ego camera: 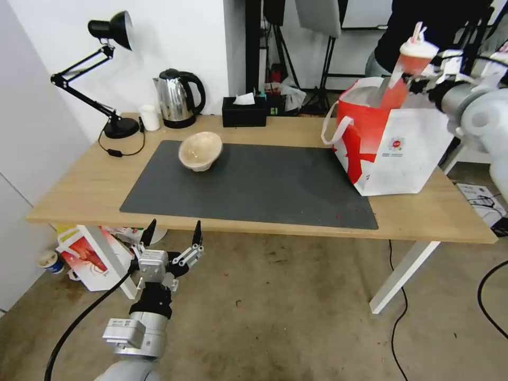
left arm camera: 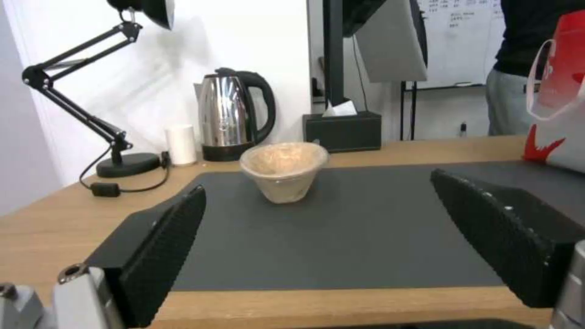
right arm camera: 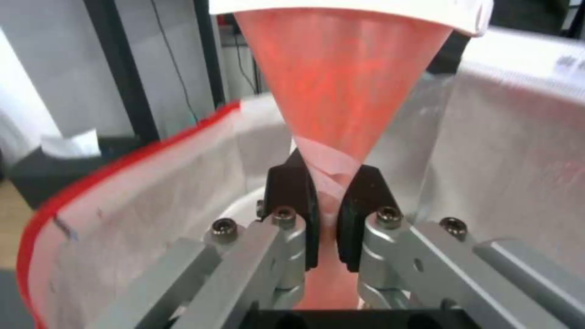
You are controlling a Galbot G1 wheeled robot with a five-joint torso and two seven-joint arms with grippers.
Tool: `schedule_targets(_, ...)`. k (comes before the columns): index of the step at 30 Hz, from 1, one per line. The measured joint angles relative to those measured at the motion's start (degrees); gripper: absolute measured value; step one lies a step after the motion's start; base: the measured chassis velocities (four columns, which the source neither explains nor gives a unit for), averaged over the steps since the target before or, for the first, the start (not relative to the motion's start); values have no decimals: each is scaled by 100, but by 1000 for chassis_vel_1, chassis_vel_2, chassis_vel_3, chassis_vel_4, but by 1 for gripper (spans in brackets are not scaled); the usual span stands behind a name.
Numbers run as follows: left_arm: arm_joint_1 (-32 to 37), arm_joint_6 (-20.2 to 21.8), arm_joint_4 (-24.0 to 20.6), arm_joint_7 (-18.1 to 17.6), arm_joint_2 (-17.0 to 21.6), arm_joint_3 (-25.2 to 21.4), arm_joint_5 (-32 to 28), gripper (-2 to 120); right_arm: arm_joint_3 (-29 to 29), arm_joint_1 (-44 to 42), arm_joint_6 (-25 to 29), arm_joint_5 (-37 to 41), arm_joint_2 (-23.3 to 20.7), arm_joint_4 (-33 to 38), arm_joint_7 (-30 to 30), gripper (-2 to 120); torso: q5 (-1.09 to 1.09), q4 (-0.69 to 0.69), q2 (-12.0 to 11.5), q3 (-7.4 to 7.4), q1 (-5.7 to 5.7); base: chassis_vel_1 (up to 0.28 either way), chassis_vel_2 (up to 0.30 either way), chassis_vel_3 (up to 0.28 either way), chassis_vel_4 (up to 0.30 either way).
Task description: Pick up the trash from the table and place it into the takeout bag.
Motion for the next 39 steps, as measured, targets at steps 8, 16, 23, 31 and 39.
schedule_targets(8,-13,-1,-8,-2,-1,12,0,93,49,-322,39,-183,-128,247,-106,4,-2,0,0,0,0,0,0,0,0)
schedule_targets(16,-15,-1,-13,0,2,28,-4,93,125,-543,0,-307,-307,677,26,27,-1,1,0,0,0,0,0,0,0)
schedule_targets(23,-23,4,-19,4,3,69,-7,93,138,-549,-59,-268,-493,839,74,50,-1,1,0,-1,0,0,0,0,0)
schedule_targets(31,-32,13,-28,4,4,81,-23,93,142,-525,-83,-172,-583,892,115,77,-1,0,0,0,0,0,0,0,0)
schedule_targets(39,-33,13,-28,4,4,87,-23,93,150,-510,-92,-143,-632,950,158,100,-1,0,0,0,0,0,0,0,0)
